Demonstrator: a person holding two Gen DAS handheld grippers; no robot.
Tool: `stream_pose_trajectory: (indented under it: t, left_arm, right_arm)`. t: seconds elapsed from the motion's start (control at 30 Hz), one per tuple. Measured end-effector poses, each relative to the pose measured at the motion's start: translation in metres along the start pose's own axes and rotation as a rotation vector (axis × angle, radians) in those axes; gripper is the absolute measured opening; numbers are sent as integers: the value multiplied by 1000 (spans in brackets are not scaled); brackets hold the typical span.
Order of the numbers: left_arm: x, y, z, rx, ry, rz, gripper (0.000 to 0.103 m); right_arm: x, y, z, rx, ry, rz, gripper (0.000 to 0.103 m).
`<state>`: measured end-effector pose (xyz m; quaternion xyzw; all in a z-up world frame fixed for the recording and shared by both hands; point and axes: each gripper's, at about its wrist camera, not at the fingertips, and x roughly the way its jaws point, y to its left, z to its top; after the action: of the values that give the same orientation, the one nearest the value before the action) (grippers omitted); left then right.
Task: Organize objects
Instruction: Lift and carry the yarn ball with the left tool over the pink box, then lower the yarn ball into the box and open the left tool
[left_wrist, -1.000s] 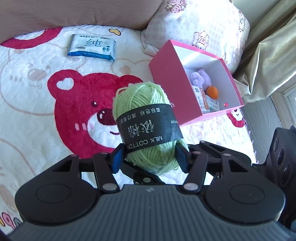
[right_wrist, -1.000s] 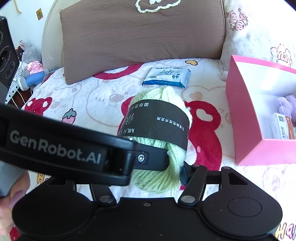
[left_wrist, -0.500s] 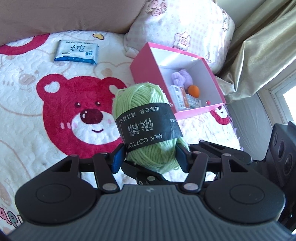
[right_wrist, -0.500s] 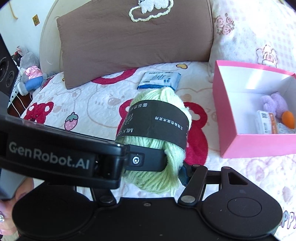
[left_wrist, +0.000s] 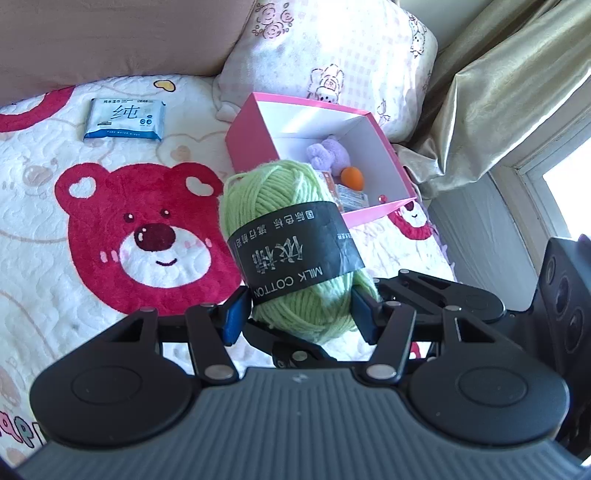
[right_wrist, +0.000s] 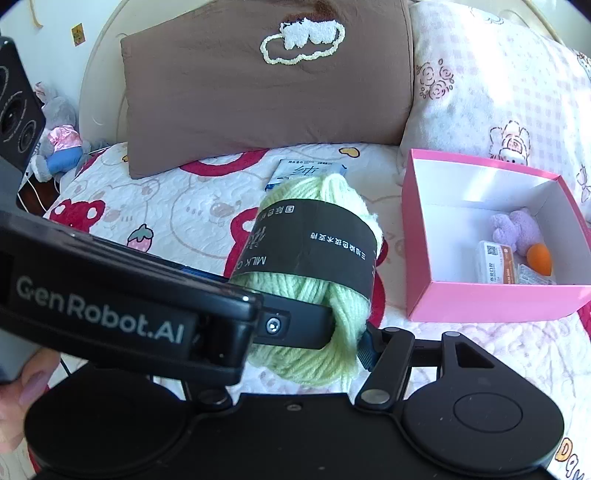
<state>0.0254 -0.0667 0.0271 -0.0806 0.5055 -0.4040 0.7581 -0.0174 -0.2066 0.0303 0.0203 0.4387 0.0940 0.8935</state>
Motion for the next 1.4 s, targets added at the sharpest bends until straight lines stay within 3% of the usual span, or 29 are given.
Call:
stream_pose_trajectory:
  t: [0.3,0.47,0.7,0.97,1.13,1.4]
  left_arm:
    - [2,-20,15,34,9,-32,57]
    - [11,-34,29,61,20,-55,56]
    - [29,-47,57,33,37,-106,56]
    - [54,-76,91,57,42,-102,56]
    - [71,-81,105,54,56,-108,56]
    - [123,-64,114,-21,40,-60,56]
  right_arm:
    - [-17,-14,7,-8,-27,-24,67]
    - [-22,-23,11,-26,-61,-81,67]
    - [-27,-55,27,0,-73,-95,67]
    - [-27,-88,48,4,-82,-140,67]
    - [-21,-102,57,-3,-66,-165,67]
    - [23,-140,57,57,-13,-113,67]
